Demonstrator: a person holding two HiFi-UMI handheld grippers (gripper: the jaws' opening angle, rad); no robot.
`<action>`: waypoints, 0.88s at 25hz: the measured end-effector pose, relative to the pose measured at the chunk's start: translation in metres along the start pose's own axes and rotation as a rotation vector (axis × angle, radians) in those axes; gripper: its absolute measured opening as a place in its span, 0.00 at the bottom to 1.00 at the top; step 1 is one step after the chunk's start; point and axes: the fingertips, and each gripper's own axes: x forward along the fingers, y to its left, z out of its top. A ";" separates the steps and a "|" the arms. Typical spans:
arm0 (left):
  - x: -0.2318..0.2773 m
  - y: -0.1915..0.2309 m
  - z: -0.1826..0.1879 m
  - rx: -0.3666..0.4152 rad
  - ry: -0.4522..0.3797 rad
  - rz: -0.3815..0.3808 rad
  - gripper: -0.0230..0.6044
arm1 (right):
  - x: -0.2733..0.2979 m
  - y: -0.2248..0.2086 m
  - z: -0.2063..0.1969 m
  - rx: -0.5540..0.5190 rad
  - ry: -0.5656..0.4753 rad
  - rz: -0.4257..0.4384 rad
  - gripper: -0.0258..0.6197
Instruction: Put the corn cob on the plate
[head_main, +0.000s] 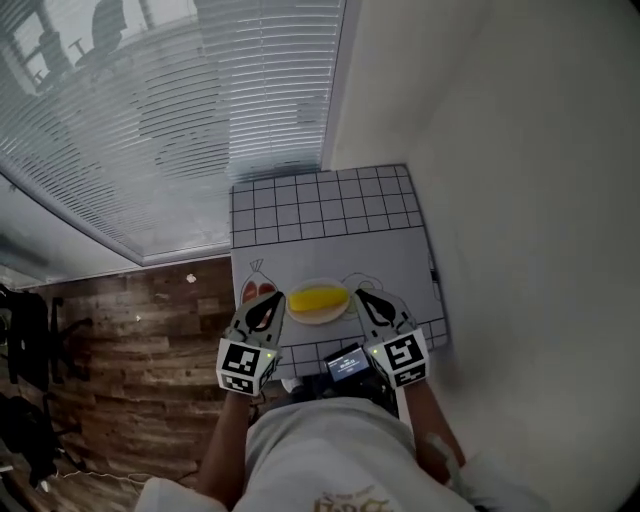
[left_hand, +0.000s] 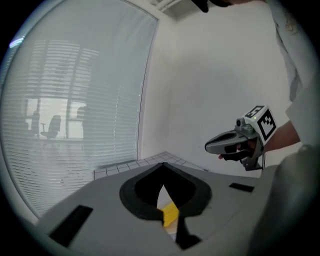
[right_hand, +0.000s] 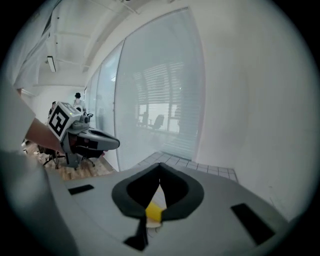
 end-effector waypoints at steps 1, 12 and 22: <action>-0.004 0.000 0.008 -0.004 -0.029 0.003 0.05 | -0.003 -0.001 0.009 -0.001 -0.028 -0.019 0.05; -0.034 0.001 0.113 0.063 -0.310 0.107 0.05 | -0.049 -0.012 0.092 0.067 -0.369 -0.072 0.05; -0.019 -0.002 0.109 0.099 -0.269 0.104 0.05 | -0.051 -0.029 0.087 0.028 -0.339 -0.102 0.05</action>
